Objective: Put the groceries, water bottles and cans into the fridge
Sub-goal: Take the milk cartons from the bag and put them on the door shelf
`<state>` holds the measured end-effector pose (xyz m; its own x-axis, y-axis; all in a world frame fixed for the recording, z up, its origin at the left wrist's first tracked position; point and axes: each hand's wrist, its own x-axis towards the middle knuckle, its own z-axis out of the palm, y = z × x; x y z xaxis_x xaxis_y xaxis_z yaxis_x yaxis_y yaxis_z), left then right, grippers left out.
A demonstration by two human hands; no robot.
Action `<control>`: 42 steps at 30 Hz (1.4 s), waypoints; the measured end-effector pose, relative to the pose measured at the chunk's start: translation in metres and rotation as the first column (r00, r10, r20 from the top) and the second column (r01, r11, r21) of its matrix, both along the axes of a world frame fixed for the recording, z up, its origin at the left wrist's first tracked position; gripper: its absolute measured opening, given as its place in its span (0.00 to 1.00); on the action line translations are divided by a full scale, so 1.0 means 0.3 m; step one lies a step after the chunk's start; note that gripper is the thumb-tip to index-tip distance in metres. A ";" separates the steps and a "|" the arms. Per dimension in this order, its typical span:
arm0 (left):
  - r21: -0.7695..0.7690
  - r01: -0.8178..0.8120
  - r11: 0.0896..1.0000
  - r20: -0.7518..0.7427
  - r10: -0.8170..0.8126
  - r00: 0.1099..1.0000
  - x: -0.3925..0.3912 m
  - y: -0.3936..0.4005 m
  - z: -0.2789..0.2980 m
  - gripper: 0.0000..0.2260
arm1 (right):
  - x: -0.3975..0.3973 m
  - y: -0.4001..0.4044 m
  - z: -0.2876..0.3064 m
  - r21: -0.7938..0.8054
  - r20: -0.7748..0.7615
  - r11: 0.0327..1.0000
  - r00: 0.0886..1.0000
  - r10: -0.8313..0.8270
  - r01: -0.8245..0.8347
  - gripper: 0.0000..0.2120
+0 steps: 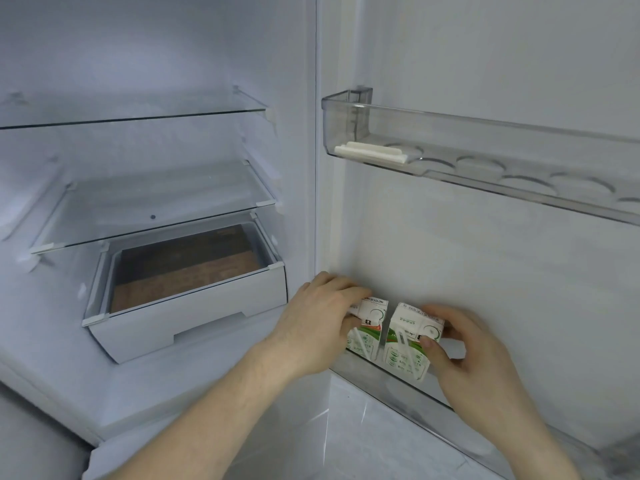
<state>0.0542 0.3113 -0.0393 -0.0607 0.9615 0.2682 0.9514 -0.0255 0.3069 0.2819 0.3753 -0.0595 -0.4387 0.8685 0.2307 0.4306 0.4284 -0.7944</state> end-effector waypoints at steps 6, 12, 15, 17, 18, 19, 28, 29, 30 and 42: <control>0.055 -0.036 0.998 0.058 0.033 0.998 0.004 -0.025 -0.015 0.17 | 0.001 0.008 -0.005 -0.004 0.013 0.998 0.998 0.065 -0.065 0.18; 0.083 -0.070 0.994 0.133 0.058 0.989 0.021 -0.025 -0.026 0.17 | 0.000 0.015 -0.011 -0.007 0.027 0.995 0.995 0.101 -0.101 0.18; 0.096 -0.091 0.991 0.151 0.075 0.986 0.038 -0.026 -0.030 0.17 | 0.002 0.030 -0.012 0.004 0.029 0.995 0.994 0.104 -0.105 0.19; 0.105 -0.105 0.989 0.166 0.086 0.982 0.045 -0.023 -0.038 0.16 | 0.001 0.038 -0.016 0.025 0.042 0.992 0.992 0.119 -0.120 0.18; 0.114 -0.112 0.987 0.175 0.091 0.980 0.048 -0.019 -0.041 0.16 | 0.001 0.044 -0.018 0.034 0.046 0.992 0.991 0.124 -0.125 0.18; 0.121 -0.123 0.985 0.186 0.100 0.978 0.049 -0.015 -0.046 0.16 | 0.001 0.049 -0.019 0.038 0.049 0.991 0.991 0.128 -0.129 0.18; 0.153 -0.189 0.970 0.285 0.140 0.948 0.062 -0.014 -0.068 0.16 | 0.002 0.044 -0.012 0.050 0.084 0.987 0.985 0.149 -0.153 0.17; 0.149 -0.196 0.969 0.289 0.147 0.946 0.062 -0.017 -0.069 0.16 | -0.001 0.041 -0.013 0.056 0.091 0.987 0.985 0.147 -0.153 0.17; 0.144 -0.202 0.969 0.290 0.154 0.944 0.064 -0.022 -0.068 0.16 | -0.002 0.036 -0.011 0.058 0.091 0.987 0.985 0.145 -0.151 0.16; 0.173 -0.492 0.853 0.320 0.423 0.848 0.066 -0.604 -0.052 0.15 | -0.066 -0.215 0.128 0.284 -0.069 0.910 0.940 0.334 -0.303 0.15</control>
<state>0.0740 0.1301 -0.0550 -0.5777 0.7132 0.3969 0.7575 0.2875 0.5861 0.2621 0.3107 -0.0210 -0.6388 0.5865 0.4979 0.1495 0.7295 -0.6674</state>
